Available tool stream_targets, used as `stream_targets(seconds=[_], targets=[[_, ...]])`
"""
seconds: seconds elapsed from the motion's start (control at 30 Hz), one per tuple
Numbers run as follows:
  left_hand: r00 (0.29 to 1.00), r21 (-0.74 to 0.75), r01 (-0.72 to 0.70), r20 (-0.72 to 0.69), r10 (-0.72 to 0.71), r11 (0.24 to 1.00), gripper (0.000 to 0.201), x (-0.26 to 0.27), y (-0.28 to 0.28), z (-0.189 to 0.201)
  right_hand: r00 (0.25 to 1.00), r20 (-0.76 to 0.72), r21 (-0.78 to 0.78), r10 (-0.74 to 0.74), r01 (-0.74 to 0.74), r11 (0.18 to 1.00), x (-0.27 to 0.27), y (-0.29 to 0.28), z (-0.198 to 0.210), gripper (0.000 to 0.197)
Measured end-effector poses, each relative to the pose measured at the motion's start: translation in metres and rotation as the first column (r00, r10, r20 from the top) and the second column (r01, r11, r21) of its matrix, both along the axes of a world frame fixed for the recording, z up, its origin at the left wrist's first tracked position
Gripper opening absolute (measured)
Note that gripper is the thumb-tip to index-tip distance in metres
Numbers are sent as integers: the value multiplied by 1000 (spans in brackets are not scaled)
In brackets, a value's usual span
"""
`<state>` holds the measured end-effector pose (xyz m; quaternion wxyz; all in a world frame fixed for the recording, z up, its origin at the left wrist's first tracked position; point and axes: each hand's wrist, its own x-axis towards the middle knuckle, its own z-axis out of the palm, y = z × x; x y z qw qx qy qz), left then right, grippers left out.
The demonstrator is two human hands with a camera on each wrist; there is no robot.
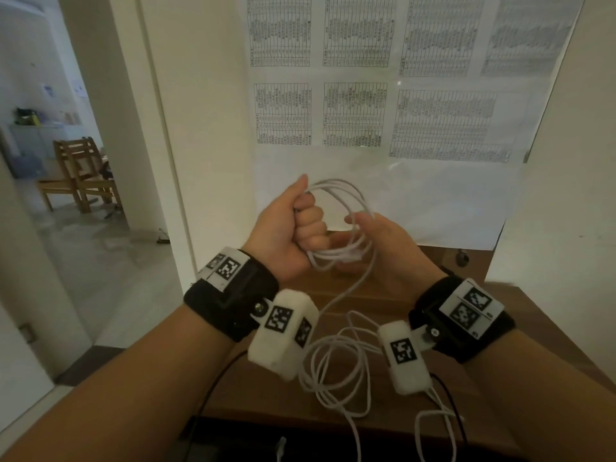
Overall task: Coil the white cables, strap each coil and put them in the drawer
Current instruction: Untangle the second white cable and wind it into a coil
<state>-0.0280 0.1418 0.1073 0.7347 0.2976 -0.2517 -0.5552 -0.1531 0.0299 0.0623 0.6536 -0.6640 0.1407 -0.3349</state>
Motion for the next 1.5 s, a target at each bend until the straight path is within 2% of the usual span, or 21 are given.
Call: stream_targets(seconds=[0.1,0.23,0.3,0.4,0.47,0.57,0.63,0.7,0.8,0.9,1.0,1.07,1.1,1.13,1.2,1.23,1.27,1.4,1.5], targets=[[995,-84,-53,-93,45,995,60,12,0,12,994,-80,122,76,-66,990,0,5,-8,65],[987,-180,-106,-137,82,978,62,20,-1,24,983,-130,83,131,-121,989,1,18,-27,23],[987,-210,-110,-142,81,972,60,21,-2,27,983,-123,87,134,-124,988,3,24,-32,14],[989,-219,-128,-106,106,967,56,18,-4,28,981,-25,209,194,-185,960,8,27,-30,36],[985,-219,-167,-66,156,961,54,15,-4,28,974,-32,194,226,-216,957,10,28,-27,43],[975,-218,-220,-5,224,951,53,16,-3,26,991,-59,119,116,-109,987,10,26,-27,29],[979,-214,-201,-13,203,956,54,17,-2,22,998,-49,118,38,-32,992,11,24,-27,19],[985,-217,-173,-29,171,961,55,15,-2,17,1000,-29,135,0,3,991,12,22,-27,17],[984,-223,-174,-5,177,959,55,11,-2,12,999,36,229,26,-34,973,10,21,-28,24],[970,-240,-213,65,235,947,51,11,-1,10,995,91,350,33,-63,935,8,20,-26,19],[953,-261,-224,143,267,939,46,9,-1,8,996,90,344,-6,-26,938,9,20,-25,3],[928,-263,-215,244,281,940,43,8,-3,4,996,89,339,-2,-29,940,11,21,-24,7],[893,-269,-217,335,302,938,42,8,-3,0,997,73,352,5,-31,936,11,21,-24,7],[820,-280,-229,461,340,932,41,7,-3,-4,999,47,368,19,-35,929,11,21,-23,7],[562,-298,-242,733,383,924,42,2,1,-11,998,-7,389,59,-52,920,11,21,-21,8],[443,-294,-235,816,371,926,44,-2,3,-14,997,-26,386,71,-55,921,11,21,-21,10],[369,-285,-221,861,350,933,45,-7,5,-18,996,-42,377,72,-51,925,11,20,-20,12],[220,-273,-166,926,305,948,40,-22,4,-33,993,-80,300,86,-59,952,12,18,-22,29],[135,-315,-153,932,335,937,29,-24,-1,-43,990,-104,316,90,-53,947,14,17,-28,28]])
